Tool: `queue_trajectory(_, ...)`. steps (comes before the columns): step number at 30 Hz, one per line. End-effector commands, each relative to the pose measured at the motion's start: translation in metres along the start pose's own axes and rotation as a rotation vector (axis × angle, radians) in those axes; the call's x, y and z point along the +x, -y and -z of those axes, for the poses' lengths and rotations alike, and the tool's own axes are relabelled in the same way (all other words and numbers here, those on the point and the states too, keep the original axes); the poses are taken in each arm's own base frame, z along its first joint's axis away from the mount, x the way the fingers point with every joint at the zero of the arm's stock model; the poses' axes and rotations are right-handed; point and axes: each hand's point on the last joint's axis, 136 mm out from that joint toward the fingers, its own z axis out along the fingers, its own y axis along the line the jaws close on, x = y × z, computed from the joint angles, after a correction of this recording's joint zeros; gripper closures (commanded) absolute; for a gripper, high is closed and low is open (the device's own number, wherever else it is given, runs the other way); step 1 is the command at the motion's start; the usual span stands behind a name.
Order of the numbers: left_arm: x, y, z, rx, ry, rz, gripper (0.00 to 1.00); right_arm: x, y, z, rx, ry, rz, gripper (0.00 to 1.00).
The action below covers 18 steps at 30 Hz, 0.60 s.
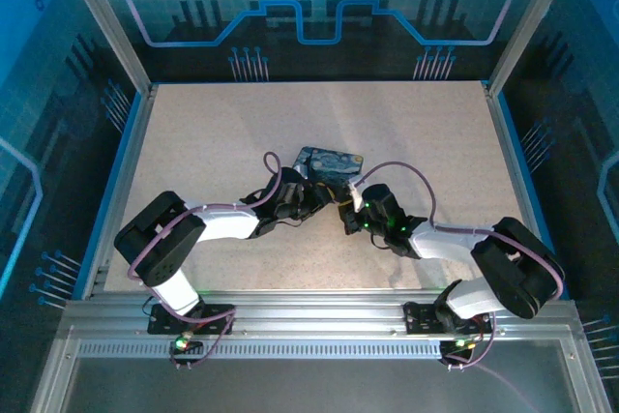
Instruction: Unlock the padlock with the key
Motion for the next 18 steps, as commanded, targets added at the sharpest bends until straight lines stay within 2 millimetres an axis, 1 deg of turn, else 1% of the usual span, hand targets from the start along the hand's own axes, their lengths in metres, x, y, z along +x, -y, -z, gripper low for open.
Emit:
queue_trajectory(1,0.0156,0.0073,-0.0006,0.034,-0.054,-0.006,0.82,-0.0554,-0.0166,0.0024,-0.059,0.188,0.058,1.00)
queue_trajectory(12,0.0156,0.0080,-0.0004,0.036,-0.057,0.004,0.82,-0.0591,-0.0165,0.0011,-0.059,0.219,0.108,1.00)
queue_trajectory(18,0.0160,0.0069,-0.0016,0.031,-0.060,0.005,0.82,-0.0646,-0.0224,0.0029,-0.114,0.236,0.074,1.00)
